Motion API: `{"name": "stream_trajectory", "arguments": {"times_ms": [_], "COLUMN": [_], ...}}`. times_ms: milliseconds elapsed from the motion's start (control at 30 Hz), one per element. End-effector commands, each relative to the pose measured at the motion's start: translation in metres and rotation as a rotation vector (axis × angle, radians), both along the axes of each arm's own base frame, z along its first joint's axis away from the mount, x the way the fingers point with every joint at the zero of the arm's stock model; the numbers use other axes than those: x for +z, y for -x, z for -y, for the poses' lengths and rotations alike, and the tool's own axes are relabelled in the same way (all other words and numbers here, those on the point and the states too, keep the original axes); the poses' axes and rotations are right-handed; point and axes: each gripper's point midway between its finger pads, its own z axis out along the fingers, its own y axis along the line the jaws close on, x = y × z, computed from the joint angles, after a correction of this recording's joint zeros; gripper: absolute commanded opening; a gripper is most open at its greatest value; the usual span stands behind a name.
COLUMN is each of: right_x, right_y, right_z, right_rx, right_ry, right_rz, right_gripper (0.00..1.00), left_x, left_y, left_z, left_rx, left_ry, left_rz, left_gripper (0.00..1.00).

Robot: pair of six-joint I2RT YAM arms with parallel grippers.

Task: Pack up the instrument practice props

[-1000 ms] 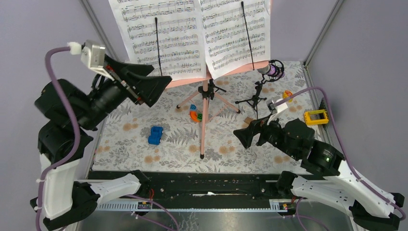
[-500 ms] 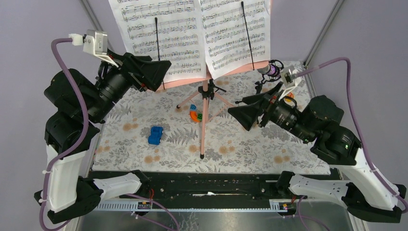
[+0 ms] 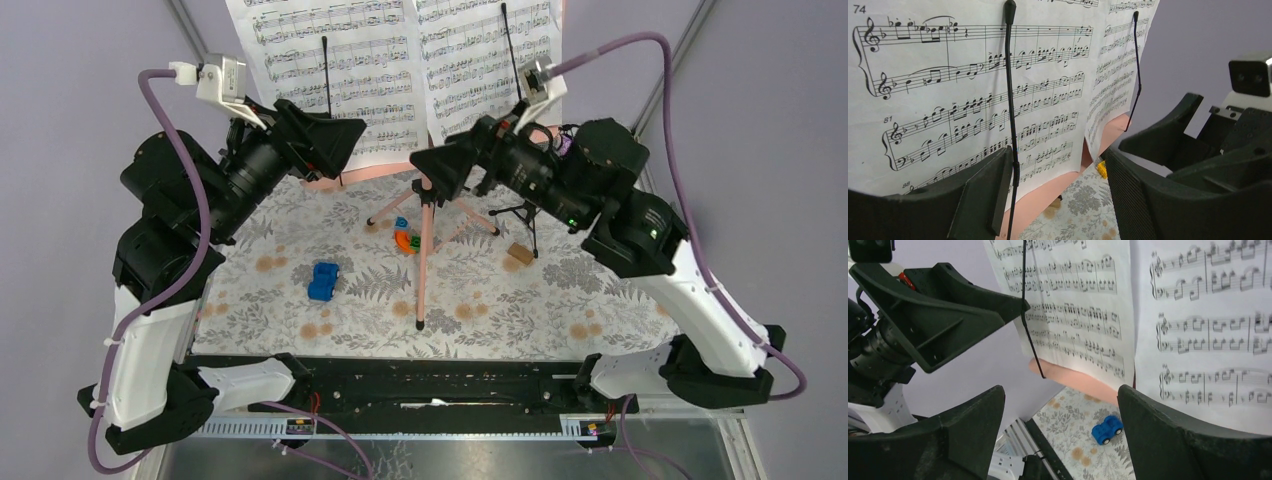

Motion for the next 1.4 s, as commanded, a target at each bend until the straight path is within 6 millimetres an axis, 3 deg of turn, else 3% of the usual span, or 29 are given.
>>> {"name": "stream_trajectory", "arguments": {"times_ms": [0,267,467,733,1133,1367], "right_x": [0.035,0.055,0.059,0.064,0.059,0.061], "right_y": [-0.005,-0.042,-0.060,-0.041,-0.046,-0.065], "right_z": [-0.006,-0.004,-0.003,-0.025,-0.032,-0.016], "right_rx": [-0.001,-0.089,0.000,0.227,0.241,0.087], "right_ry": [-0.014,0.005,-0.013,-0.061,-0.058,-0.060], "right_rz": [0.100,0.148,0.137,0.164,0.154,0.168], "right_gripper": [0.90,0.89,0.88,0.81,0.79,0.79], "left_x": [0.016,0.010,0.010,0.006,-0.007,-0.006], "left_y": [0.002,0.001,0.004,0.003,-0.003,-0.003], "left_z": [-0.004,-0.001,-0.001,0.001,0.007,0.007], "left_rx": [0.011,0.002,-0.007,-0.015,-0.018,-0.023], "left_ry": [0.047,0.038,0.043,0.034,0.004,0.006], "left_rz": [0.044,0.035,0.041,0.034,0.013,0.014], "left_gripper": [0.72,0.71,0.71,0.68,0.66,0.66]}}
